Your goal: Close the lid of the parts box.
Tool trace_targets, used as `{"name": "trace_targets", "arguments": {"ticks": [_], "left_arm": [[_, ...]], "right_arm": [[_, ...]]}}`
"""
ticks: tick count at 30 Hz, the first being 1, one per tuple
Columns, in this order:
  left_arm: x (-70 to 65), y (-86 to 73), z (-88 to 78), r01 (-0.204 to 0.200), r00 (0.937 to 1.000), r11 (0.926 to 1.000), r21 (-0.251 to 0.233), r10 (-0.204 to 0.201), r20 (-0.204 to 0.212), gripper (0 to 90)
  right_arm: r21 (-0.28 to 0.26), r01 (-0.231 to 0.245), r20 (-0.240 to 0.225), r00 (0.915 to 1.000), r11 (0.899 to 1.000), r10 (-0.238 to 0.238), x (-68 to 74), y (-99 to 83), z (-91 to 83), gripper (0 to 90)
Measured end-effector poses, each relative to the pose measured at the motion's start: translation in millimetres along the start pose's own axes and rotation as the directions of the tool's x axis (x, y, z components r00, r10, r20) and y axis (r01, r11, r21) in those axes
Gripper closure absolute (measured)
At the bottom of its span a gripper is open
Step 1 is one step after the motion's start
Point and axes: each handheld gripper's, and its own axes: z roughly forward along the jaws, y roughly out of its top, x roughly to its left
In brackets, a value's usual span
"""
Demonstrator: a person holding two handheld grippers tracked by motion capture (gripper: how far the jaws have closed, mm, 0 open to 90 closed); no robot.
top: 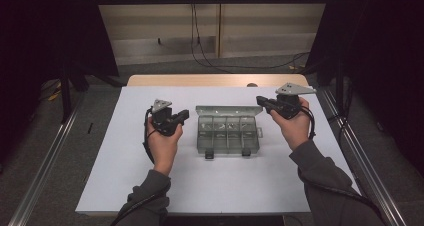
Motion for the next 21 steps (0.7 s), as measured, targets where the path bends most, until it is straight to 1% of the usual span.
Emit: {"name": "trace_targets", "arguments": {"ticks": [2, 4, 5, 8, 9, 13, 17, 19, 21], "left_arm": [[1.7, 3.1, -0.4, 0.007, 0.9999, 1.0000, -0.001, -0.007, -0.009, 90.0], [3.1, 6.5, -0.3, 0.012, 0.9999, 0.9999, -0.003, -0.012, -0.004, 90.0], [3.0, 8.4, -0.2, 0.014, 0.9998, 0.9999, -0.001, -0.014, -0.012, 90.0], [1.9, 13.8, 1.3, 0.018, 0.9998, 0.9998, 0.005, -0.018, 0.008, 90.0], [1.2, 15.5, 2.0, 0.017, 0.9998, 0.9998, 0.005, -0.017, 0.009, 90.0], [-2.9, 20.5, 4.1, 0.011, 0.9996, 0.9999, 0.002, -0.011, 0.027, 90.0], [-7.6, 22.1, 6.9, 0.013, 0.9986, 0.9999, 0.000, -0.013, 0.051, 90.0], [-10.1, 21.9, 8.1, 0.003, 0.9980, 1.0000, 0.003, -0.003, 0.063, 90.0], [-12.6, 21.3, 8.9, 0.001, 0.9972, 1.0000, 0.006, -0.001, 0.075, 90.0]], "right_arm": [[-0.001, 0.003, -0.002, 1.0000, 1.000, -0.003, 0.0, -1.2, 0.2, 90.0], [0.000, 0.003, -0.008, 1.0000, 1.000, -0.003, 0.5, -2.5, 0.3, 90.0], [-0.001, 0.005, -0.008, 1.0000, 1.000, -0.005, 0.7, -3.5, 0.8, 90.0], [0.001, 0.003, -0.013, 0.9999, 1.000, -0.003, 1.8, -7.1, 1.5, 90.0], [0.004, -0.005, -0.013, 0.9999, 1.000, 0.005, 2.4, -8.3, 1.6, 90.0], [0.007, 0.005, -0.018, 0.9998, 1.000, -0.005, 4.4, -12.9, 1.7, 90.0], [0.009, 0.002, -0.025, 0.9997, 1.000, -0.002, 5.8, -16.6, 0.8, 90.0], [0.004, 0.003, -0.025, 0.9997, 1.000, -0.003, 6.2, -17.7, 0.5, 90.0], [0.008, 0.006, -0.028, 0.9996, 1.000, -0.006, 7.1, -19.1, -0.7, 90.0]]}}
